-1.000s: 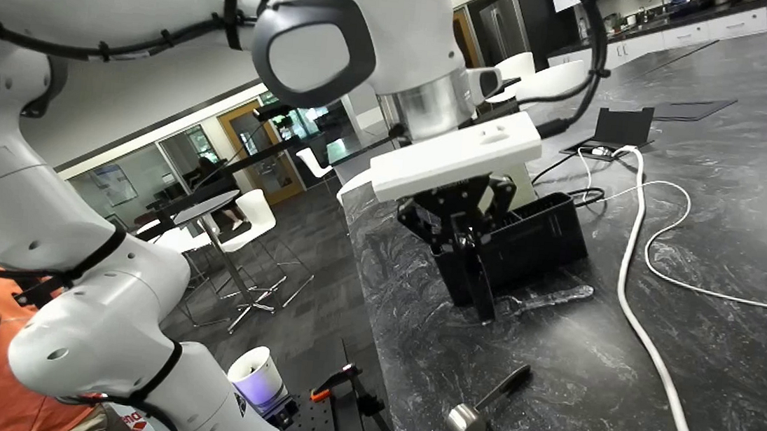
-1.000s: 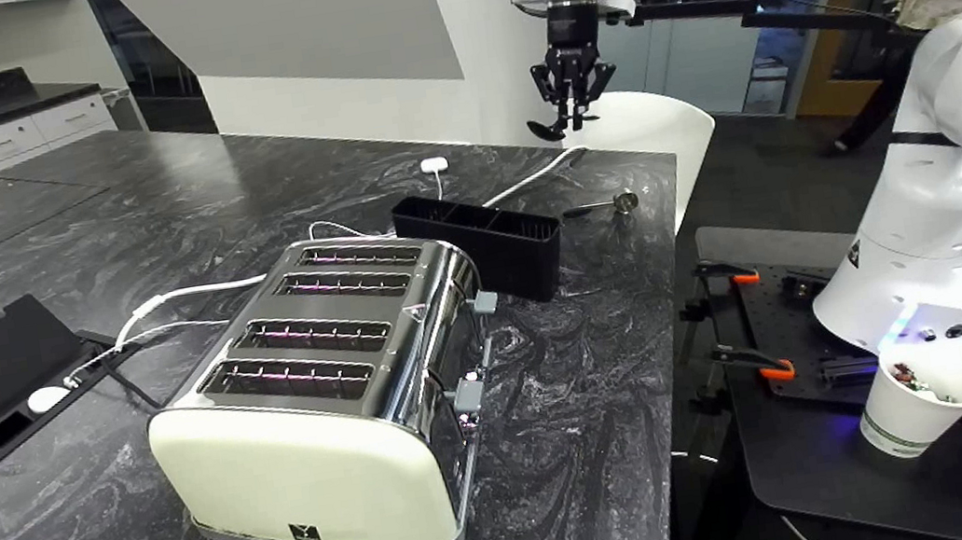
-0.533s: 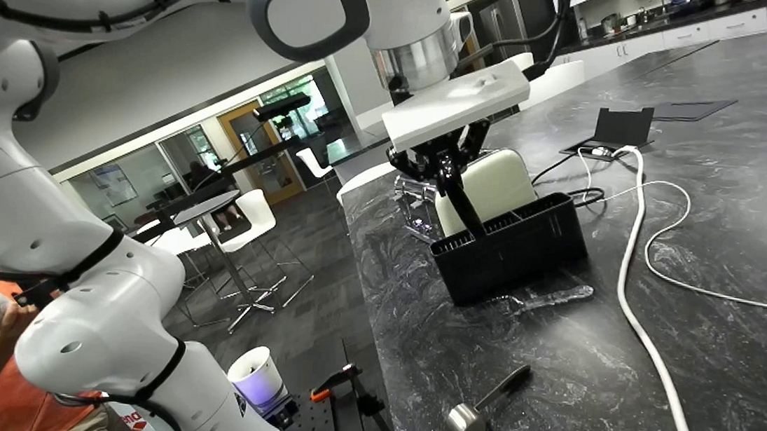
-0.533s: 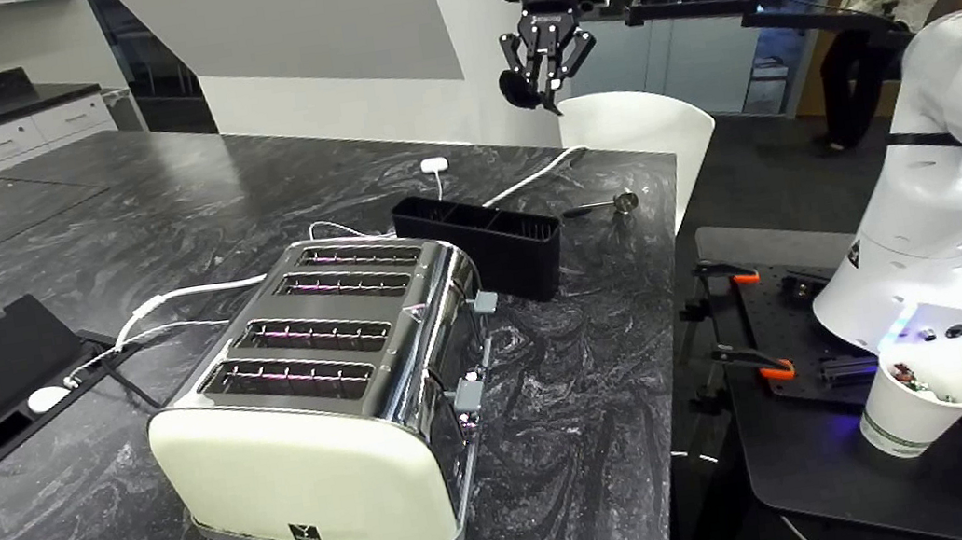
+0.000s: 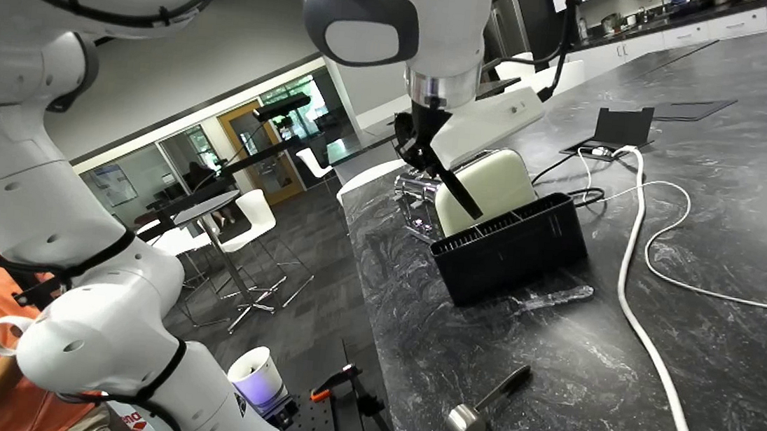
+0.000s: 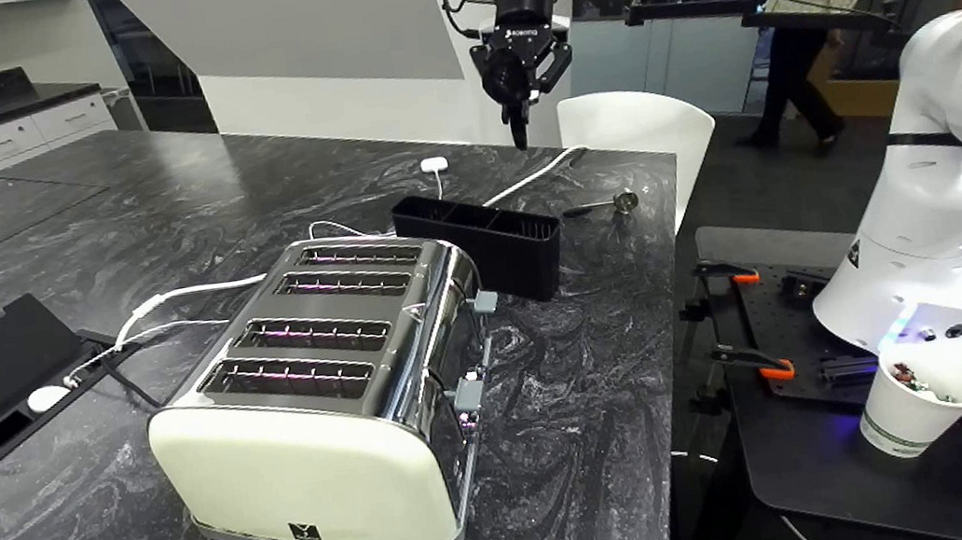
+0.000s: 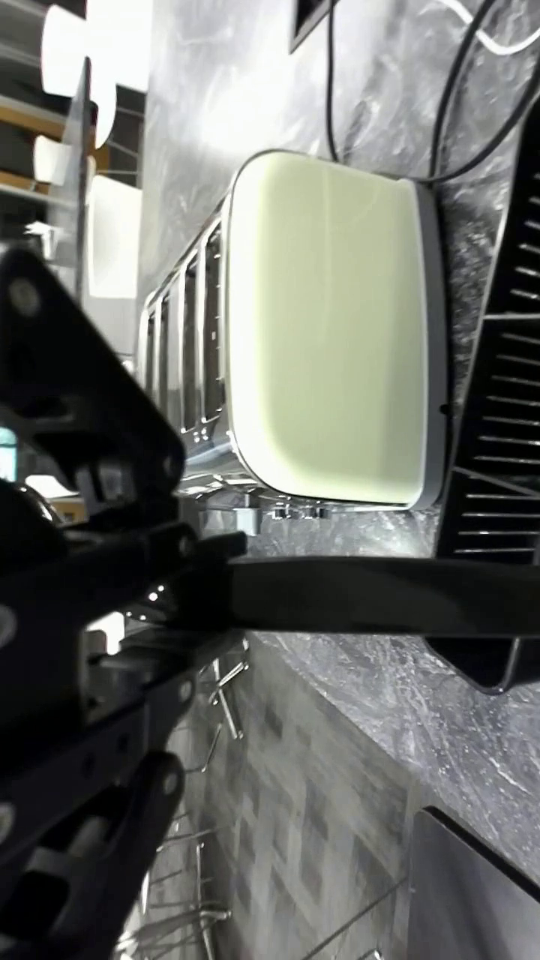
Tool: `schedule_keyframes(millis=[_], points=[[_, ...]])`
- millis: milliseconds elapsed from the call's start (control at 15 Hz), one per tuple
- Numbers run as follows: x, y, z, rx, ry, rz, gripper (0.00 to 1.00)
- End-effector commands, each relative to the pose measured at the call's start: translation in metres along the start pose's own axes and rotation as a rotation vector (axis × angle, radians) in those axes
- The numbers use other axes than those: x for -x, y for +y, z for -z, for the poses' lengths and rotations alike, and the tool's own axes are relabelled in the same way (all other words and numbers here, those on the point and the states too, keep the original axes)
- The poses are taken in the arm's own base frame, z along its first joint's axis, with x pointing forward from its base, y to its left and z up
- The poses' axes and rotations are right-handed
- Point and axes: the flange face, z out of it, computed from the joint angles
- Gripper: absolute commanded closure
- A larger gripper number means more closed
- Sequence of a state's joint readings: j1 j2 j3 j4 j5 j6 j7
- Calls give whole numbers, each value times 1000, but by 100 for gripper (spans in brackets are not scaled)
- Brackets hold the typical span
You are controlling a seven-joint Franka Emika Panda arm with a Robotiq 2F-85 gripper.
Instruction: Pick up the black spoon and place it in the utensil holder
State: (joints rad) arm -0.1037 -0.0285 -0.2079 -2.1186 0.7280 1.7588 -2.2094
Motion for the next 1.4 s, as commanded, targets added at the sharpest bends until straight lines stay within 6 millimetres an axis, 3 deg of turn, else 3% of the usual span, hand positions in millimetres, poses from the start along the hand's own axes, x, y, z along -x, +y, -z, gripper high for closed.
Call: schedule_keyframes(millis=[0, 267, 333, 400, 600, 667, 1067, 1333], points=[[16, 21, 3, -52, 159, 104, 94], [31, 39, -2, -123, 339, 105, 94], [34, 40, -6, -172, 286, 26, 94], [31, 27, -5, -116, 284, 70, 77], [42, 37, -13, -143, 287, 32, 77], [42, 38, -14, -146, 286, 32, 94], [38, 49, -24, -38, 411, 166, 94], [52, 58, -37, -7, 432, 202, 94]])
